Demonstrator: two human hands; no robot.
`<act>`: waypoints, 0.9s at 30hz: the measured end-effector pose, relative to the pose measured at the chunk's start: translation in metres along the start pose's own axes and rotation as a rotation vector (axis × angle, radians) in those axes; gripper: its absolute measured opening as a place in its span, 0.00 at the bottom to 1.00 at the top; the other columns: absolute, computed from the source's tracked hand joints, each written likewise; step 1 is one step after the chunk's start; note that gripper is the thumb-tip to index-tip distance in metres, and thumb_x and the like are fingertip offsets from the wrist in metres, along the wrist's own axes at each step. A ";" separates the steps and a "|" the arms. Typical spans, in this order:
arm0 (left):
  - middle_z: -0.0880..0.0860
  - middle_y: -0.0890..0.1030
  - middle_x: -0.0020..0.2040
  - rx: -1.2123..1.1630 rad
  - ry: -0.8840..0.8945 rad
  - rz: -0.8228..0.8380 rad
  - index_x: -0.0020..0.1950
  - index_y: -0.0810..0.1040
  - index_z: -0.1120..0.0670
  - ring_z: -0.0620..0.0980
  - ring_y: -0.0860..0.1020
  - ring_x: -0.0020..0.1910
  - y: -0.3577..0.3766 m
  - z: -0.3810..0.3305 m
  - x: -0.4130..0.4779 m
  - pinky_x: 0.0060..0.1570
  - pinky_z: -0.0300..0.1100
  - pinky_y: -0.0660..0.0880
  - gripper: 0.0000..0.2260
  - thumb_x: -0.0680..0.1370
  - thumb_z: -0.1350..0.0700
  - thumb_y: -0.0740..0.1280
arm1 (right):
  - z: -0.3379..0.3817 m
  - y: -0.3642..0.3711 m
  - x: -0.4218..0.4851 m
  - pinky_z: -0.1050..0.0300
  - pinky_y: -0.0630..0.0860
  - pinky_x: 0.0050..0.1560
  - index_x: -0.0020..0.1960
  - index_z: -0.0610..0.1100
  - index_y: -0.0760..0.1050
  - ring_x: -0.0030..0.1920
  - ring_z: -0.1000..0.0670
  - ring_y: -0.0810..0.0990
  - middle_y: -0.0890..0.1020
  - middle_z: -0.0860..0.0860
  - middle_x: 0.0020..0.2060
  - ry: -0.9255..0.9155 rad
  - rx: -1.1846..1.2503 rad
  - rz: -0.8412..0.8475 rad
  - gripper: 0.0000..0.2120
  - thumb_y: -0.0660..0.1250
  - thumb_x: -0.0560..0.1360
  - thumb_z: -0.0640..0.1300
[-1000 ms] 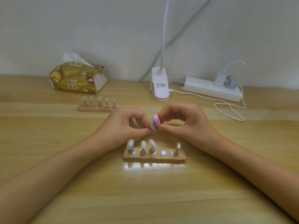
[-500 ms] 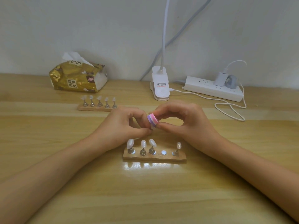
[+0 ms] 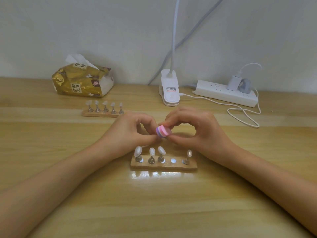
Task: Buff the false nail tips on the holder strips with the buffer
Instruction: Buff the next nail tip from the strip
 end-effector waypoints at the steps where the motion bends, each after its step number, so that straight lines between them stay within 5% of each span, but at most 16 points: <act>1: 0.40 0.79 0.29 0.004 -0.006 -0.001 0.35 0.82 0.50 0.39 0.70 0.25 0.000 0.001 0.000 0.29 0.28 0.65 0.08 0.70 0.60 0.78 | -0.003 -0.001 0.000 0.49 0.80 0.50 0.47 0.37 0.83 0.45 0.49 0.83 0.84 0.48 0.43 0.027 0.007 0.004 0.04 0.76 0.73 0.36; 19: 0.40 0.78 0.28 -0.008 -0.027 -0.003 0.35 0.81 0.50 0.38 0.70 0.24 -0.001 0.001 -0.002 0.27 0.27 0.64 0.08 0.70 0.58 0.78 | 0.006 0.002 -0.001 0.58 0.77 0.48 0.45 0.38 0.81 0.44 0.50 0.81 0.82 0.47 0.42 -0.067 -0.066 0.032 0.06 0.77 0.71 0.32; 27: 0.40 0.80 0.30 0.011 -0.029 -0.003 0.35 0.82 0.49 0.38 0.72 0.26 -0.001 0.002 -0.001 0.30 0.29 0.67 0.08 0.69 0.58 0.78 | 0.000 0.002 -0.002 0.51 0.78 0.48 0.44 0.38 0.81 0.44 0.48 0.81 0.83 0.48 0.41 -0.024 -0.045 0.033 0.05 0.76 0.72 0.32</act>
Point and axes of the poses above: each hand's wrist, its own x-axis towards the middle knuckle, its own y-axis out of the palm, z = x × y, the point moved 8 cm from there along x, towards the middle knuckle
